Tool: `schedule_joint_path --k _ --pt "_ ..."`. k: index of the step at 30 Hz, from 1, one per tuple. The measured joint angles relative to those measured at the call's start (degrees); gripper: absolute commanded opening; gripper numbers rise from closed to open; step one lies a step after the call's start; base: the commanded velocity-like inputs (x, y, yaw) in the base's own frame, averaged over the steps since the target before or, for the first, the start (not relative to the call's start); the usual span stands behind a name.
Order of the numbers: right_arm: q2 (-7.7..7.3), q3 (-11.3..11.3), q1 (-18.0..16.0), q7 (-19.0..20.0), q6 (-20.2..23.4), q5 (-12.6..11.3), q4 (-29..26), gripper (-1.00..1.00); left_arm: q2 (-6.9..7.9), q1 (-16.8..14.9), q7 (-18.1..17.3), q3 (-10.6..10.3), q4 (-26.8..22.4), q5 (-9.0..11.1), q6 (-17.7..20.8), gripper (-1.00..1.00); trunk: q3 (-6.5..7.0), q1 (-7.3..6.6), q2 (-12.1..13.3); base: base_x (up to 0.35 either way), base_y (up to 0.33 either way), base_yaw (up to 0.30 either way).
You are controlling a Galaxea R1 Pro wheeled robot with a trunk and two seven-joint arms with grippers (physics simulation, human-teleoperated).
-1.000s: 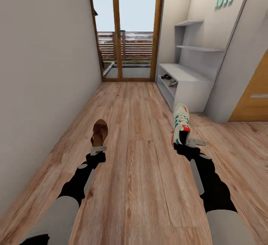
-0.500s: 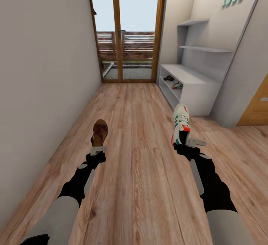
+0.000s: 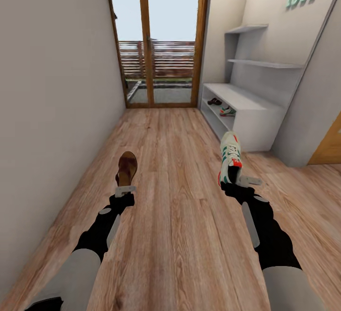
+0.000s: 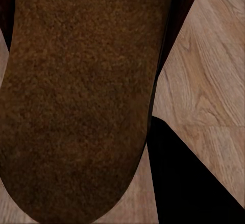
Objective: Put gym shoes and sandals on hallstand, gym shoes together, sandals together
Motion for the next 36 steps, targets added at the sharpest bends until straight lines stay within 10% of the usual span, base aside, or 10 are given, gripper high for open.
schedule_joint_path --k 36 --pt "0.00 0.00 0.00 0.00 0.01 0.00 0.00 -1.00 0.00 0.01 0.00 -0.01 0.01 0.07 -0.01 -1.00 1.04 0.00 0.00 0.330 0.070 0.000"
